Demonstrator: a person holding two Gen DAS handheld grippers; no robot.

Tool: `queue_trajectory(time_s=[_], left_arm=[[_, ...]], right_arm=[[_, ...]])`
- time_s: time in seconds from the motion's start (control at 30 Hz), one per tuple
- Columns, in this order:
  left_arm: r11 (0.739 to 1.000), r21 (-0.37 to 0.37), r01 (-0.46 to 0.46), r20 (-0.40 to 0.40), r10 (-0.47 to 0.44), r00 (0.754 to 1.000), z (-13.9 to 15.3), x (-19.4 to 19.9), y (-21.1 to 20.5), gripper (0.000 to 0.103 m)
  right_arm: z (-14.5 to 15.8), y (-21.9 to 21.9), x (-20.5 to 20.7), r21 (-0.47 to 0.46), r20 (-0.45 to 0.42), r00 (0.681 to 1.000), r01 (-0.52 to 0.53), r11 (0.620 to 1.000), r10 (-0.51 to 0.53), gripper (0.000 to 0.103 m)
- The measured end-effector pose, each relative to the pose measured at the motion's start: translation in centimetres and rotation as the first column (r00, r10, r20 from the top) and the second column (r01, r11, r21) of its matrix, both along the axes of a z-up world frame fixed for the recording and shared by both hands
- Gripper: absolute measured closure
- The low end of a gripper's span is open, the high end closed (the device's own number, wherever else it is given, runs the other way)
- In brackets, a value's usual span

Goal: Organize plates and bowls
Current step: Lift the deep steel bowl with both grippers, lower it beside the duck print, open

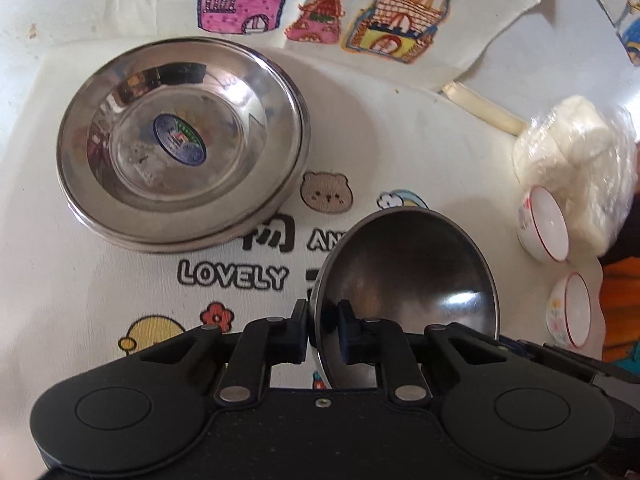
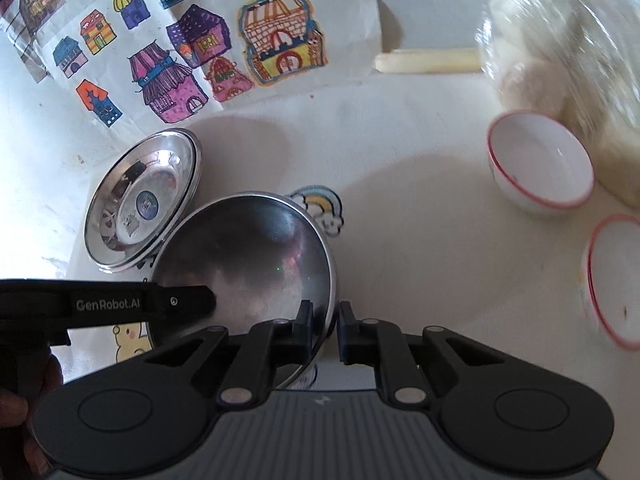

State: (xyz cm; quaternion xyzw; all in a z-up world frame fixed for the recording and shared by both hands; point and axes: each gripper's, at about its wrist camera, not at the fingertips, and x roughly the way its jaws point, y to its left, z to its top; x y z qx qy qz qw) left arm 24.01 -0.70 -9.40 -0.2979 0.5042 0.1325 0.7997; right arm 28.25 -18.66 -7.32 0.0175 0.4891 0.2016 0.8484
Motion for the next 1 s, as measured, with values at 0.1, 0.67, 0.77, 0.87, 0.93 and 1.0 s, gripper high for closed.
queue_trajectory(time_s=[0.1,0.67,0.77,0.87,0.93,1.0], left_arm=[[0.999,-0.006,0.042,0.008,-0.041,0.999,0.1,-0.9,-0.3,0.089],[0.969,0.003,0.249,-0.022,-0.249,0.968,1.0,-5.8,-4.1,0.089],[0.964,0.014,0.267,-0.028,-0.267,0.963,0.8,-5.9,-4.5,0.088],[0.962,0.02,0.272,-0.032,-0.272,0.962,0.8,-6.0,-4.7,0.088],[0.96,0.027,0.277,-0.038,-0.276,0.96,0.8,-6.0,-4.7,0.088],[0.959,0.032,0.281,-0.045,-0.279,0.959,0.7,-5.9,-4.7,0.088]], right_arm=[[0.2,-0.8,-1.0,0.006,-0.005,1.0,0.029,1.0,-0.029,0.09],[0.2,-5.7,-7.6,0.042,-0.057,0.989,0.142,0.989,-0.139,0.09],[-0.1,-6.0,-8.1,0.041,-0.062,0.986,0.155,0.987,-0.153,0.09],[-0.1,-6.0,-8.4,0.042,-0.061,0.985,0.164,0.986,-0.161,0.09],[-0.3,-6.1,-8.6,0.044,-0.063,0.985,0.166,0.985,-0.164,0.09],[-0.4,-6.1,-8.6,0.046,-0.069,0.984,0.17,0.984,-0.167,0.09]])
